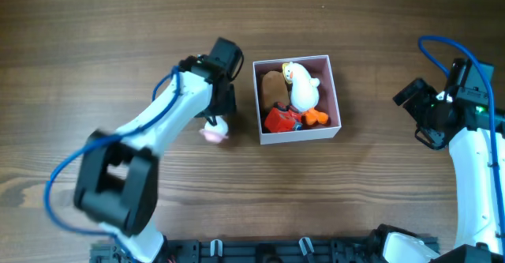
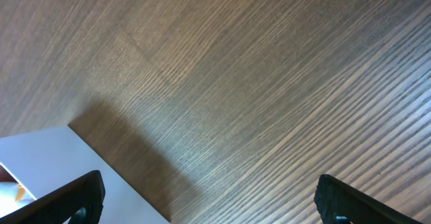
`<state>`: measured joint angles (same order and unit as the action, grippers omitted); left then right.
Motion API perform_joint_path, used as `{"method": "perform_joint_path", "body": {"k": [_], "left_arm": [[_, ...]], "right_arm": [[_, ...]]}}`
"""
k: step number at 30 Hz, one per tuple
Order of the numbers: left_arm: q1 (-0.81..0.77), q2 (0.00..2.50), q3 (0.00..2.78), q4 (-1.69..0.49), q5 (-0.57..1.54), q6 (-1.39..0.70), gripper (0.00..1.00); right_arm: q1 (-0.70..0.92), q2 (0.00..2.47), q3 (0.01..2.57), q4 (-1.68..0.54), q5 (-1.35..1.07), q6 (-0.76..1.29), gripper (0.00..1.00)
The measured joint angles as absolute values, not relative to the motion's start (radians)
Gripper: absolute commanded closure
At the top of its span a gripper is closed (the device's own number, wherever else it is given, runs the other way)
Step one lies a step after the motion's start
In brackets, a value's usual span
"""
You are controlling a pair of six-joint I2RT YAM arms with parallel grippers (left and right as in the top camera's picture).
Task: Pack container
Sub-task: 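Lower the pink figurine into the box beside the truck and release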
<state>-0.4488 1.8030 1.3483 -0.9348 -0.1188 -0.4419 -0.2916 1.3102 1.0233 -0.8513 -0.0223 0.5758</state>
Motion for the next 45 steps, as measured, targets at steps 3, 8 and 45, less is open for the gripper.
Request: {"method": "perform_joint_path", "body": {"k": [3,8,45], "left_arm": [[-0.490,1.652,1.421,-0.921,-0.103,-0.400,0.96],[-0.665,1.519,1.457,-0.734,-0.073,-0.143,0.96],[-0.810,1.685,1.407,-0.868,-0.074,0.089,0.65]], "right_arm": [[-0.292,1.310,1.024,-0.852,-0.022,0.576,0.00],[-0.292,1.310,1.023,-0.852,-0.022,0.576,0.01],[-0.292,1.310,1.024,-0.851,-0.022,0.576,0.00]]}}
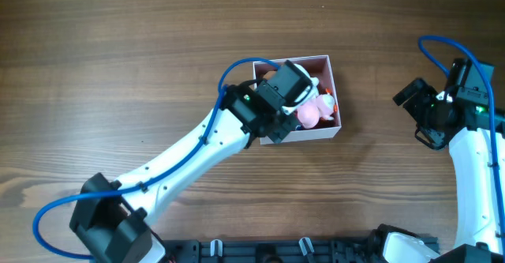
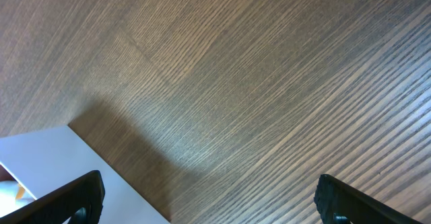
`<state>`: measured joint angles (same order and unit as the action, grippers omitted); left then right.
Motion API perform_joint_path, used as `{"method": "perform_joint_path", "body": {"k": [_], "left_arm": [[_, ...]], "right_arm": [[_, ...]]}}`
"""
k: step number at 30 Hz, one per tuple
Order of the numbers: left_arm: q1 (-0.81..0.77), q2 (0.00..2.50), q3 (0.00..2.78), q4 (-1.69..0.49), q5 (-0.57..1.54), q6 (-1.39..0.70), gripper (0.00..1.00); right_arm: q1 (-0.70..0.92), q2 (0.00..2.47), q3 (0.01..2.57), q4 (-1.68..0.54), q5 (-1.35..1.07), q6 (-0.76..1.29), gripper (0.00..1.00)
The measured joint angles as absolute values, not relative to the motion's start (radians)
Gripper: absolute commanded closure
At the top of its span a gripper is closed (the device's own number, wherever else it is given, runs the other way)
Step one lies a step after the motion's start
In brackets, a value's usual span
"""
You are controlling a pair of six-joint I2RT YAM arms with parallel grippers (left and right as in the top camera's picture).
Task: Pack container
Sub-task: 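Lower the pink figurine into the box beside the truck and release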
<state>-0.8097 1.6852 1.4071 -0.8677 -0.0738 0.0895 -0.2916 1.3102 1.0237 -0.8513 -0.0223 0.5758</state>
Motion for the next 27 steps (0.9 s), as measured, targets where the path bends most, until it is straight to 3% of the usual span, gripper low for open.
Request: {"method": "perform_joint_path", "body": {"k": [5,7,9,11,18,24,27], "left_arm": [[-0.745,1.784,1.343,-0.741,-0.083,0.061,0.65],[-0.743,1.812,1.344,-0.697,-0.078,0.060,0.85],[-0.743,1.840,1.344,-0.689,-0.070,0.057,0.88],[-0.742,1.855,1.344,-0.683,-0.073,0.050,0.84],[-0.746,1.766,1.344,-0.683,-0.109,0.043,0.53],[-0.789,1.657,1.359,-0.622,-0.118,0.043,0.54],[-0.794,1.711,1.359,-0.627,-0.088,0.043,0.61]], "right_arm": [[-0.292,1.310,1.023,-0.852,-0.022,0.576,0.00],[-0.292,1.310,1.024,-0.852,-0.022,0.576,0.00],[-0.292,1.310,1.023,-0.852,-0.022,0.576,0.00],[-0.292,1.310,1.023,-0.852,-0.022,0.576,0.00],[-0.292,1.310,1.024,-0.852,-0.022,0.576,0.00],[-0.292,1.310,1.024,-0.852,-0.022,0.576,0.00],[-0.292,1.310,1.024,-0.852,-0.022,0.576,0.00]]}}
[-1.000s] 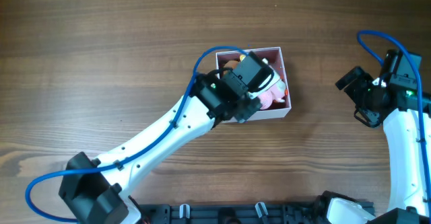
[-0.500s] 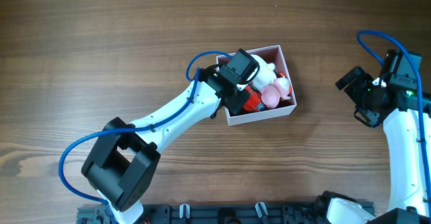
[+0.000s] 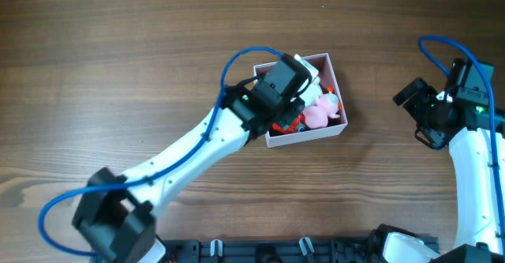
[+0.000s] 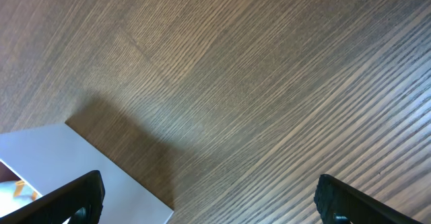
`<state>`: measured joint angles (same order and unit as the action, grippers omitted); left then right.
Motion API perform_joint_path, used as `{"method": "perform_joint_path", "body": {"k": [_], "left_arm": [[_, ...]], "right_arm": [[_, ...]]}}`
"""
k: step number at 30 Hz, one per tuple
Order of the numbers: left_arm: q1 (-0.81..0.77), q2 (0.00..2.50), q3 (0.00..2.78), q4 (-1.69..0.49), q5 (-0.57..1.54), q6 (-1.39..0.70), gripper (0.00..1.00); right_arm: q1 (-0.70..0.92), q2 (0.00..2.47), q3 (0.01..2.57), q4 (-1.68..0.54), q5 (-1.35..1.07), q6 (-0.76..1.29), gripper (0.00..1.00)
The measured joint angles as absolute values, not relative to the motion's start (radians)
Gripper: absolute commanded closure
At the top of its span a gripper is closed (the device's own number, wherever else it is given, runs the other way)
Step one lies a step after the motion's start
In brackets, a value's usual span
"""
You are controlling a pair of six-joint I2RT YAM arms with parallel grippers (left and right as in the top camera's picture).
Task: Pack container
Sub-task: 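Lower the pink figurine into the box beside the truck and release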
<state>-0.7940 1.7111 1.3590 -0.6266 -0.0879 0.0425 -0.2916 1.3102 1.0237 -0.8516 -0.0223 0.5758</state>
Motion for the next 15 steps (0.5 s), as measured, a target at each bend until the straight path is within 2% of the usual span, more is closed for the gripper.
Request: {"method": "perform_joint_path", "body": {"k": [4,10,15], "left_arm": [[-0.794,1.816,1.359,-0.680,-0.052,0.044,0.70],[-0.793,1.830,1.359,-0.764,-0.038,0.038,0.70],[-0.793,1.830,1.363,-0.752,-0.052,0.028,0.59]], "right_arm": [[-0.292,1.310,1.023,-0.852,-0.022,0.576,0.00],[-0.292,1.310,1.024,-0.852,-0.022,0.576,0.00],[-0.292,1.310,1.023,-0.852,-0.022,0.576,0.00]]}}
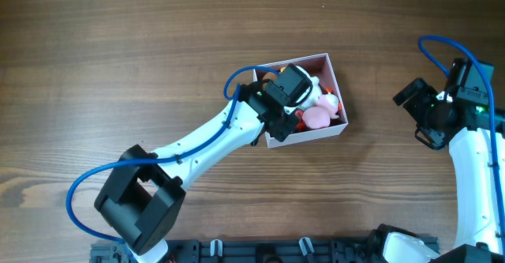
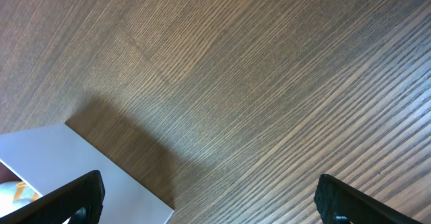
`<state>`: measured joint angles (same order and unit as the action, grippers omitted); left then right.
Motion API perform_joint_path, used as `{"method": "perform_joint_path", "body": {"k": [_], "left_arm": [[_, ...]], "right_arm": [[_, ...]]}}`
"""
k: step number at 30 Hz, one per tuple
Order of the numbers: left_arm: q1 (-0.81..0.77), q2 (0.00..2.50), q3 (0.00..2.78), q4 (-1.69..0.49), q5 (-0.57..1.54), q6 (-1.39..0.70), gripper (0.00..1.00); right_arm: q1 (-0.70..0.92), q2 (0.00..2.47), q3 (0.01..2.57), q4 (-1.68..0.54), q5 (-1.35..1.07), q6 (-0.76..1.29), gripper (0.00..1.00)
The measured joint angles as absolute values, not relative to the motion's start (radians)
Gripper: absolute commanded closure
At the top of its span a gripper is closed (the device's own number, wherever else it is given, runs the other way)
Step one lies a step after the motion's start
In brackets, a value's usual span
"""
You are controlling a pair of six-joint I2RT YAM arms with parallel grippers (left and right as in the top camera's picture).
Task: Pack container
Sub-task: 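Lower the pink figurine into the box beside the truck and release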
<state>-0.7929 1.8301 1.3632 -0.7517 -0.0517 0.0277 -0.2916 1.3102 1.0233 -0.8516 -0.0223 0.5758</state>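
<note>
The white-walled box (image 1: pixel 340 97) sits mid-table, turned slightly askew. Inside lie a pink plush toy (image 1: pixel 318 118), a white duck (image 1: pixel 323 99) and a red toy (image 1: pixel 286 126). My left gripper (image 1: pixel 293 89) hangs over the box's left half, next to the pink toy; its fingers are hidden under the wrist. My right gripper (image 2: pixel 212 207) is open over bare wood to the right of the box (image 2: pixel 40 160), nothing between its fingers (image 2: pixel 77 197).
Wood-grain table (image 1: pixel 118 58) all round. The left arm stretches from the front left across to the box. The right arm (image 1: pixel 473 160) stands at the right edge with its blue cable (image 1: pixel 442 46).
The pink toy lies in the box as before. The left gripper head sits a little lower over the box's left half, and the arm's rear links have shifted. The right arm has not moved.
The pink toy lay on the table left of the box with the left gripper at it. Then the left gripper was over the box with the pink toy. By the third moment the toy lay inside and the box had turned slightly; it stays so now.
</note>
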Motion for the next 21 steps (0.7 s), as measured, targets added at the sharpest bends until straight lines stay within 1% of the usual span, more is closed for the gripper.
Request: {"method": "perform_joint_path", "body": {"k": [1,2,5,11,17,19,20,21], "left_arm": [[-0.794,1.830,1.374,-0.752,-0.055,0.027,0.55],[-0.795,1.829,1.391,-0.754,-0.055,0.023,0.48],[-0.820,1.818,1.481,-0.731,-0.059,0.019,0.44],[-0.898,1.802,1.525,-0.627,-0.062,0.020,0.43],[-0.897,1.973,1.525,-0.586,-0.054,0.019,0.42],[-0.897,2.009,1.525,-0.577,-0.054,0.019,0.36],[-0.897,2.011,1.525,-0.575,-0.054,0.019,0.42],[-0.897,2.011,1.525,-0.574,-0.054,0.017,0.44]], "right_arm": [[-0.292,1.310,1.024,-0.852,-0.022,0.576,0.01],[-0.292,1.310,1.023,-0.852,-0.022,0.576,0.01],[-0.292,1.310,1.023,-0.852,-0.022,0.576,0.00],[-0.292,1.310,1.024,-0.852,-0.022,0.576,0.00],[-0.292,1.310,1.024,-0.852,-0.022,0.576,0.00],[-0.292,1.310,1.023,-0.852,-0.022,0.576,0.00],[-0.292,1.310,1.023,-0.852,-0.022,0.576,0.00],[-0.292,1.310,1.023,-0.852,-0.022,0.576,0.00]]}}
